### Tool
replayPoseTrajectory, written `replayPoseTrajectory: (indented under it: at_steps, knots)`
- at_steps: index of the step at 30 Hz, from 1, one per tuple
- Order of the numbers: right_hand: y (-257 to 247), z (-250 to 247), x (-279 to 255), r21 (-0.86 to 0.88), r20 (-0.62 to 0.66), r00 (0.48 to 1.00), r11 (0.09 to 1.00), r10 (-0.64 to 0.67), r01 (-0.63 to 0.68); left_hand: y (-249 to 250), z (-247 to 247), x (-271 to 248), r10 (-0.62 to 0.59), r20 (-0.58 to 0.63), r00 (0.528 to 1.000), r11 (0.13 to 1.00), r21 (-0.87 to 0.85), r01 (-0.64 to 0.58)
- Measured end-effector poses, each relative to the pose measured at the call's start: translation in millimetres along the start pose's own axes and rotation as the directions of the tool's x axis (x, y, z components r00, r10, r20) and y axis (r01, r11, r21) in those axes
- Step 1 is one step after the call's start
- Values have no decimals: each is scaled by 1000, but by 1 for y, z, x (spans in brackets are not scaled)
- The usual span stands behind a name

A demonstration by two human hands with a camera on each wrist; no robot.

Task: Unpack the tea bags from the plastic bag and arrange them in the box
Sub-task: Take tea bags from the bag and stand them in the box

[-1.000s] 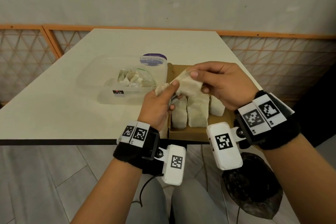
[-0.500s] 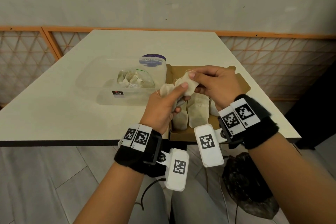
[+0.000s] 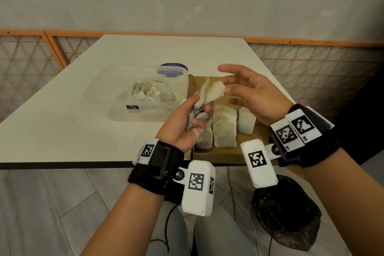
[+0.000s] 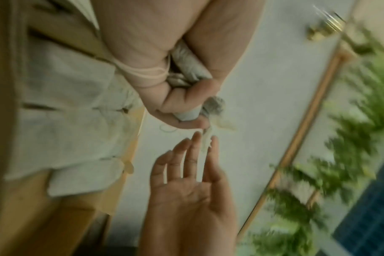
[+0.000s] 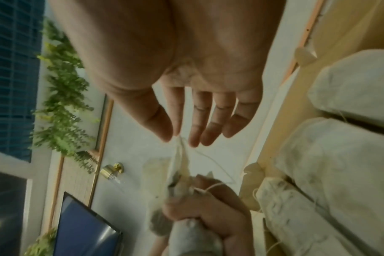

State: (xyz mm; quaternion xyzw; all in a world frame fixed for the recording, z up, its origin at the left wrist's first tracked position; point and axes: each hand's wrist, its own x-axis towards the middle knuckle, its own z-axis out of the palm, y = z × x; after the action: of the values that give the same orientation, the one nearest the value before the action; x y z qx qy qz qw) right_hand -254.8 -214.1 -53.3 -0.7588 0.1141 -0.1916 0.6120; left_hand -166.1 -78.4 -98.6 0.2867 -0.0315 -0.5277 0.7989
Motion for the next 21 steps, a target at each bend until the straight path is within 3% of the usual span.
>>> replayPoseTrajectory:
  at_steps: [2, 5, 7, 9, 11, 14, 18, 21]
  knots:
    - [-2, -1, -3, -173, 110, 985, 974, -131, 149, 4, -2, 0, -88, 42, 995, 991, -93, 91]
    - [-6, 1, -5, -357, 202, 959, 896, -201, 263, 6, -4, 0, -167, 162, 972, 978, -101, 185]
    - [-9, 2, -3, -345, 193, 952, 892, -237, 292, 7, -1, -1, -207, 182, 961, 972, -70, 223]
    - [-14, 2, -1, -285, 160, 958, 918, -237, 275, 6, 3, -2, -192, 104, 976, 981, 17, 191]
    - [-18, 2, 1, -230, 132, 966, 941, -224, 250, 5, 5, -2, -139, 20, 990, 983, 123, 135]
    - [-18, -2, 4, -184, 66, 982, 965, -178, 188, 3, 6, 0, 66, -41, 997, 955, 294, -51]
    - [-18, -6, 5, -235, 37, 994, 966, -104, 110, 2, 7, -1, 281, -34, 959, 838, 496, -228]
    - [-19, -7, 5, -252, 44, 995, 962, -94, 102, 0, 5, -2, 327, 4, 945, 753, 602, -263]
